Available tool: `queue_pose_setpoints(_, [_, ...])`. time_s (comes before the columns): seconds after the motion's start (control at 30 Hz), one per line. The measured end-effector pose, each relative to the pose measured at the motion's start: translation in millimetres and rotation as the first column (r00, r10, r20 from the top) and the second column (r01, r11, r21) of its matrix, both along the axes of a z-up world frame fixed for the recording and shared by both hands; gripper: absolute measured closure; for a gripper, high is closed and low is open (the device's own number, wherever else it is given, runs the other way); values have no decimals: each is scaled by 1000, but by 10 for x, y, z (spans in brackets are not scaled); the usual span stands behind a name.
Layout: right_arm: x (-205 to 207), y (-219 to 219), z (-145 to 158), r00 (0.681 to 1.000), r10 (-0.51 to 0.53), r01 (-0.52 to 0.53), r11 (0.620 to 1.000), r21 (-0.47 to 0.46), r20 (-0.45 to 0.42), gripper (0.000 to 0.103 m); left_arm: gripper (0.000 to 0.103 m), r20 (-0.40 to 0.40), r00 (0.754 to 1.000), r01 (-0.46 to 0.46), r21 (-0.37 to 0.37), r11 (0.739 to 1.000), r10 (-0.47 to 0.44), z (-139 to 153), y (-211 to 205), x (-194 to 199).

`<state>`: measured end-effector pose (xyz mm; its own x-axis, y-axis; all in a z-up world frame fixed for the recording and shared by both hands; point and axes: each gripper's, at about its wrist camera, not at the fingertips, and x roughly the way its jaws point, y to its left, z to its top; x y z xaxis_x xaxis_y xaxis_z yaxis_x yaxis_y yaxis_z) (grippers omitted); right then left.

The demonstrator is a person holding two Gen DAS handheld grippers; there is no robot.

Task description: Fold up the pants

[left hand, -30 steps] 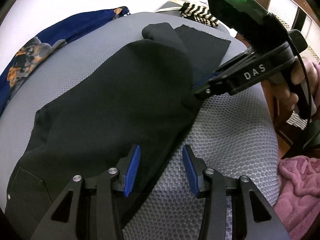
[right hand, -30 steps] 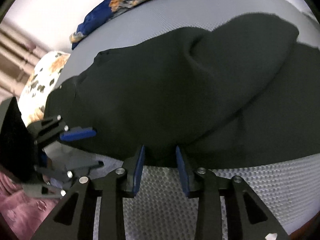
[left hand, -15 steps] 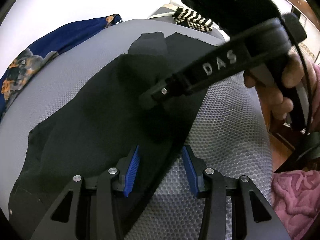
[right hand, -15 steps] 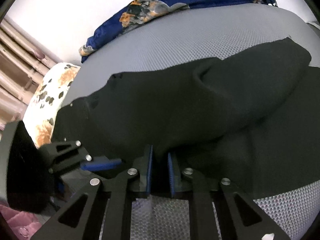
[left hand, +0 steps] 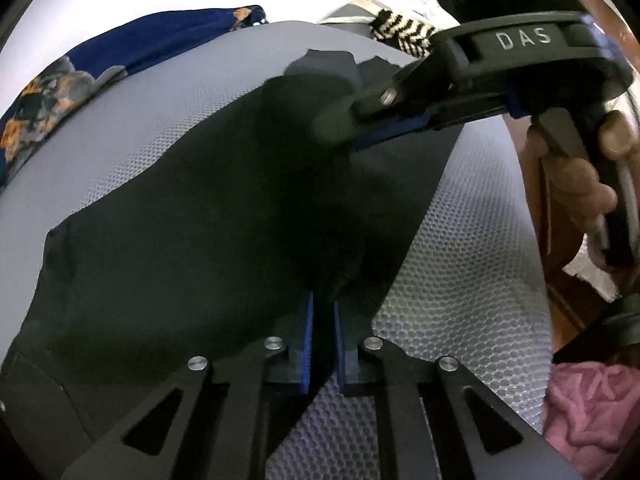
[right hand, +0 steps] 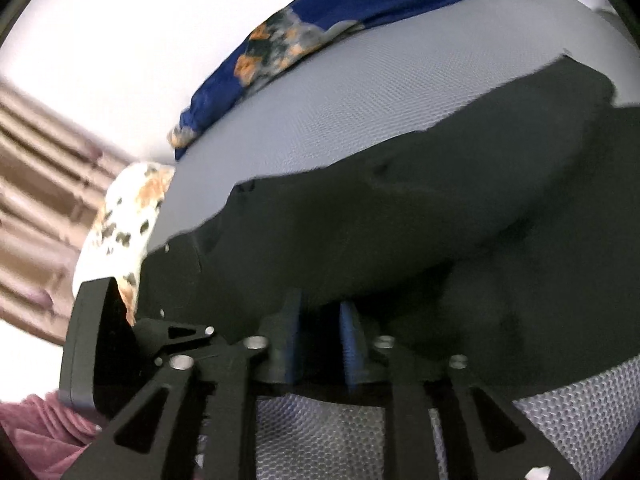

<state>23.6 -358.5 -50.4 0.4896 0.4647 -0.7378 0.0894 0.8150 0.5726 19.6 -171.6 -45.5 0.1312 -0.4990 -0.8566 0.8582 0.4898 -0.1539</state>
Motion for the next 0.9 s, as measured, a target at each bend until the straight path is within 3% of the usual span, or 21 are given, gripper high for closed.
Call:
queue_pose_setpoints(0.03, [-6, -129, 16, 999, -47, 47, 999, -13, 2, 57, 94, 0, 1000, 0, -1, 1000, 0, -4, 2, -2])
queue_pose_setpoints(0.07, [-1, -216, 26, 997, -75, 75, 997, -14, 3, 56, 94, 3, 1000, -1, -1, 1000, 1, -8, 2, -9])
queue_pose_setpoints(0.2, [78, -738, -38, 973, -230, 231, 973, 27, -24, 54, 94, -3, 1000, -3, -9, 1000, 3, 5, 27, -8])
queue_pose_setpoints(0.3, [162, -1105, -167, 932, -355, 358, 932, 51, -69, 54, 94, -13, 1000, -14, -23, 1000, 14, 27, 60, 10])
queue_pose_setpoints(0.43, [261, -1375, -319, 896, -435, 443, 888, 123, -89, 54, 94, -9, 1000, -11, -24, 1000, 10, 27, 89, -14])
queue_pose_setpoints(0.47, [302, -1411, -340, 896, -436, 445, 884, 143, -92, 58, 94, -10, 1000, -9, -23, 1000, 9, 27, 85, -16])
queue_pose_setpoints(0.5, [344, -1431, -351, 896, -434, 445, 881, 161, -98, 81, 94, -11, 1000, -10, -23, 1000, 10, 23, 86, -12])
queue_pose_setpoints(0.53, [382, -1445, -346, 891, -441, 454, 876, 162, -111, 94, 94, -13, 1000, -11, -28, 1000, 11, 26, 95, -12])
queue_pose_setpoints(0.63, [486, -1449, -201, 889, -446, 457, 874, 165, -101, 95, 94, -18, 1000, -19, -48, 999, 18, 50, 114, 24])
queue_pose_setpoints(0.73, [690, -1409, 34, 906, -416, 422, 895, 140, -73, 95, 94, -39, 999, -35, -82, 996, 32, 77, 150, 80])
queue_pose_setpoints(0.9, [1467, -977, 287, 956, -283, 283, 959, -5, -78, 91, 94, -92, 993, -89, -127, 988, 77, 117, 228, 214])
